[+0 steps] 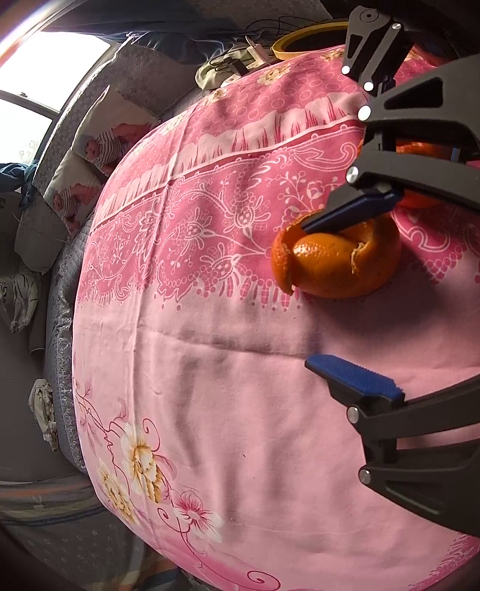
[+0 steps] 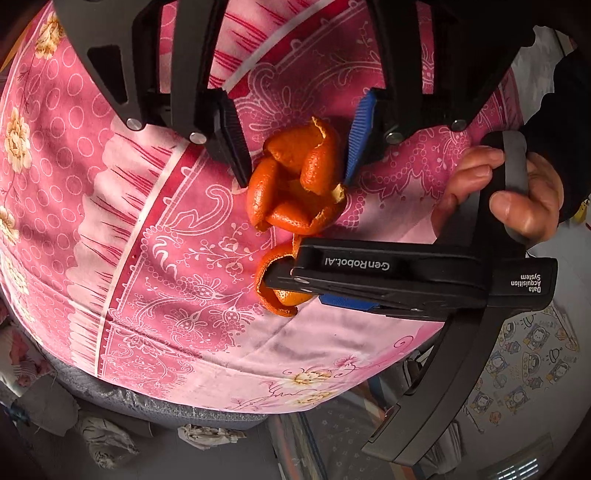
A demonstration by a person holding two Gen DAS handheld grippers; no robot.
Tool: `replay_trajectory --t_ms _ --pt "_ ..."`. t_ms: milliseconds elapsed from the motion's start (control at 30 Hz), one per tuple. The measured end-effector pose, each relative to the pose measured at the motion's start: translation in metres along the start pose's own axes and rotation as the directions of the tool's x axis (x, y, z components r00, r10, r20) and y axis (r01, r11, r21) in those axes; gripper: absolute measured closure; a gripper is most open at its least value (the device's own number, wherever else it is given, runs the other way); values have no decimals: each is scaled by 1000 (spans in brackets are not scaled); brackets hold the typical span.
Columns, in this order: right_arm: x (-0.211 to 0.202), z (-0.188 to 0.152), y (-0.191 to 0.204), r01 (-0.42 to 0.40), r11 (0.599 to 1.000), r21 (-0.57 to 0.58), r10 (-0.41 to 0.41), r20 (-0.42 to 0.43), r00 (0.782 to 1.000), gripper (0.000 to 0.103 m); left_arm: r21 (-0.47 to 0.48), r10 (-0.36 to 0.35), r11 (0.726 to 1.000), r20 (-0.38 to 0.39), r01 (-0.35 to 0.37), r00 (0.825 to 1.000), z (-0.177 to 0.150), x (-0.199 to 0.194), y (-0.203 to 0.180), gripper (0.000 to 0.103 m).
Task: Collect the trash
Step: 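Grasp an orange peel with the right tool while the left tool grasps another peel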
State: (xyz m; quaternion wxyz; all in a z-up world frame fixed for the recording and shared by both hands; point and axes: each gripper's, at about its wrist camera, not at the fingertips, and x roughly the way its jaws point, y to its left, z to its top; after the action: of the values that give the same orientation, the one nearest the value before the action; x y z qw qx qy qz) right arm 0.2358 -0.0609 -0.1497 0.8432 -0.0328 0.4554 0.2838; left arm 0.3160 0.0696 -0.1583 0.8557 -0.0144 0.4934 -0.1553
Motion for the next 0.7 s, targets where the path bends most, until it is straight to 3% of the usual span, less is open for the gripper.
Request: replay_trajectory --t_ms 133,433,700 --pt "-7 1 -1 6 1000 5 -6 13 1000 70 -35 -34 999 0 34 999 1 -5 7 71" --pt "-40 -12 -7 23 999 26 -25 42 999 71 -45 -7 999 23 8 1000 -2 -24 6 80" --pt "-93 -42 -33 72 993 92 -81 96 992 71 8 -13 1000 96 13 995 -7 -65 -22 80"
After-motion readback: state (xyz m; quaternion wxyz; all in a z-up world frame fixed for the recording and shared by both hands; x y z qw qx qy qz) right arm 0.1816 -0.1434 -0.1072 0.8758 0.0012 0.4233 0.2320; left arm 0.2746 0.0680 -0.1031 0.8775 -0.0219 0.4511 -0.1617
